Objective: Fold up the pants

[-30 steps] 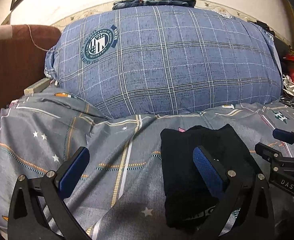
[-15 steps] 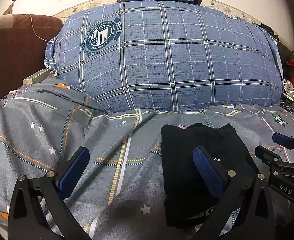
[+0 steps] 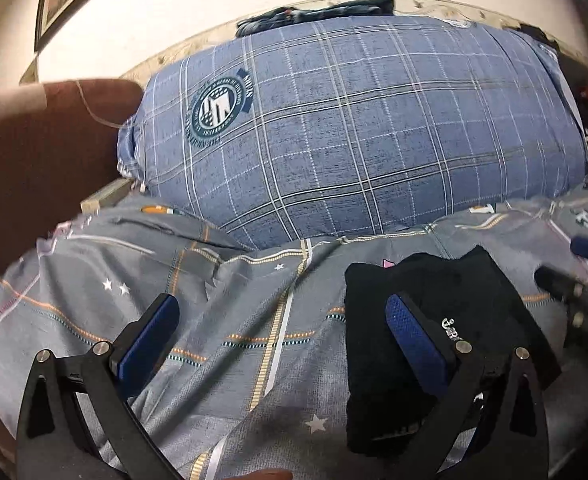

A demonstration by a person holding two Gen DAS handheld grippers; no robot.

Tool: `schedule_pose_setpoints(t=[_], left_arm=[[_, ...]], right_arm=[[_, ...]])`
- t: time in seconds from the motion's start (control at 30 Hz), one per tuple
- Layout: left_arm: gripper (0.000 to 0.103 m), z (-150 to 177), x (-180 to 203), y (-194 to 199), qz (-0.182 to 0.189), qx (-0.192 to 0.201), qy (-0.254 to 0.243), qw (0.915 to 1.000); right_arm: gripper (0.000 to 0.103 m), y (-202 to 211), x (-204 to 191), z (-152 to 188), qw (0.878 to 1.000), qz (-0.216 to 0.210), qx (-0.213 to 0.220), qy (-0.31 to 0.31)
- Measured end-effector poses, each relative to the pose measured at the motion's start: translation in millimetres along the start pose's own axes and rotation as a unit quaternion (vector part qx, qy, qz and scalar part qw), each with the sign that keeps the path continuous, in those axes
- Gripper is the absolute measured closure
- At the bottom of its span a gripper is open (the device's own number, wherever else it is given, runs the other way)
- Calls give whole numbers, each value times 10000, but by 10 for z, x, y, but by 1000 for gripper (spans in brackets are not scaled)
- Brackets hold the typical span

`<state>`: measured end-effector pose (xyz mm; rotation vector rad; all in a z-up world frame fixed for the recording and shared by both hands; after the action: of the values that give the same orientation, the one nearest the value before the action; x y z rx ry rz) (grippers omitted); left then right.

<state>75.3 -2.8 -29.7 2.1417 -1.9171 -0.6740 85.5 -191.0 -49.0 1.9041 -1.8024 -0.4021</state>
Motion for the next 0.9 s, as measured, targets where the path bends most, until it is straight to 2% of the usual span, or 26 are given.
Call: schedule_pose_setpoints(t=[0.07,0.2,0.47,0.7,0.8,0.9], left_arm=[[0,35,72,-34,158,-159,-128,9997],[0,89,81,-86,166,-376,-146,9990],[0,321,68,-298,335,-1157,103,9927],[0,337,17,-282,326,-1198,261,9919],[0,245,-73,-219,288,-947,468,9940],[0,215,-125,-222,224,-875,514,9946]], right_arm=[[40,9,36,-23,9999,-34,26,-116],[38,-12,58,-9,9998,-71,-36,-203],[38,-34,18,24,9998,-96,-105,-136],[38,-82,-47,89,9995,-143,-254,-78],[38,-71,-50,85,9996,-135,-230,-76],[38,-47,-27,59,9997,-144,-167,-140]])
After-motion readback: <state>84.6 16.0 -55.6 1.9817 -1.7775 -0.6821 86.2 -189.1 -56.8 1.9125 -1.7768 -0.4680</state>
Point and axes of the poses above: each gripper's, at about its wrist camera, not at the fingertips, and y roughly against the way its jaws point, x to its right, z to its underside, the point moved 10 cm from there along -y, roughly the way its jaws point, and after that the axes turned 4 degrees about z, right-handed, at the moved point
